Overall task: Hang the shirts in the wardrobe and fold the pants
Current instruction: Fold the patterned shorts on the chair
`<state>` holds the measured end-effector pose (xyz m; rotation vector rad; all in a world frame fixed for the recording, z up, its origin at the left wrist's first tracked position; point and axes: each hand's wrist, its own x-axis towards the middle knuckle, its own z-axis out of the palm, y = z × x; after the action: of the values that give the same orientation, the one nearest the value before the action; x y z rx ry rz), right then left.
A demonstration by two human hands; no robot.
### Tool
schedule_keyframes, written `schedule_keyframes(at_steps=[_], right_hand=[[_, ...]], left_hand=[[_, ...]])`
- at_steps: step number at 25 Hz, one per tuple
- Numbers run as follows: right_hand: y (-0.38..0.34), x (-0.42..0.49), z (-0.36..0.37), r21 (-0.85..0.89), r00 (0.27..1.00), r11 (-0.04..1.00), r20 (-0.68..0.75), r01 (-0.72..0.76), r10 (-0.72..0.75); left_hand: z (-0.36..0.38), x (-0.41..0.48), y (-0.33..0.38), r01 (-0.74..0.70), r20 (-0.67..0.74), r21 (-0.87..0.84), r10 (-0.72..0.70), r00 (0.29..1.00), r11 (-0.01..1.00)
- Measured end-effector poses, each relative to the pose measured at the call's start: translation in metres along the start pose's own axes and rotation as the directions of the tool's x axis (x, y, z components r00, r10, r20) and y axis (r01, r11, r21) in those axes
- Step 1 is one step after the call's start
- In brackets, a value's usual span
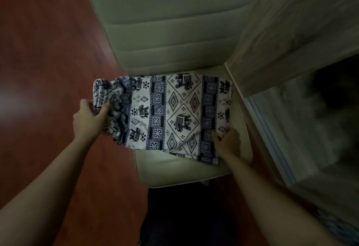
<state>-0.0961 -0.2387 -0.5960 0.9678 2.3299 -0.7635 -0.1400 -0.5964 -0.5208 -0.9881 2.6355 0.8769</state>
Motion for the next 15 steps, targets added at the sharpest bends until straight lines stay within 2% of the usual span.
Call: schedule_keyframes(at_steps=[3, 5, 8, 11, 13, 15], right_hand=[[0.004, 0.001, 0.002, -0.024, 0.992, 0.995, 0.068, -0.102, 0.103], [0.006, -0.001, -0.002, -0.042, 0.998, 0.998, 0.030, -0.057, 0.058], [0.003, -0.010, -0.015, 0.119, 0.999, 0.992, -0.013, 0.047, -0.046], [0.002, -0.023, -0.020, 0.325, 0.992, 0.946, 0.120, 0.003, -0.045], [0.008, -0.029, -0.016, 0.354, 0.986, 0.935, 0.164, -0.028, -0.033], [0.020, -0.033, -0.010, 0.300, 0.983, 0.953, 0.184, -0.051, -0.005]], left_hand=[[0.004, 0.004, -0.008, 0.034, 0.012, -0.020, -0.034, 0.999, 0.999], [0.005, 0.004, -0.013, 0.037, 0.018, -0.009, -0.037, 0.999, 0.999], [0.004, 0.003, -0.016, 0.042, 0.018, 0.009, -0.042, 0.999, 0.999], [0.002, 0.004, -0.013, 0.033, 0.011, 0.034, -0.033, 0.999, 0.999], [0.003, 0.007, -0.011, 0.026, -0.005, 0.067, -0.026, 1.000, 0.997], [0.005, 0.011, -0.010, 0.022, -0.019, 0.098, -0.020, 1.000, 0.995]])
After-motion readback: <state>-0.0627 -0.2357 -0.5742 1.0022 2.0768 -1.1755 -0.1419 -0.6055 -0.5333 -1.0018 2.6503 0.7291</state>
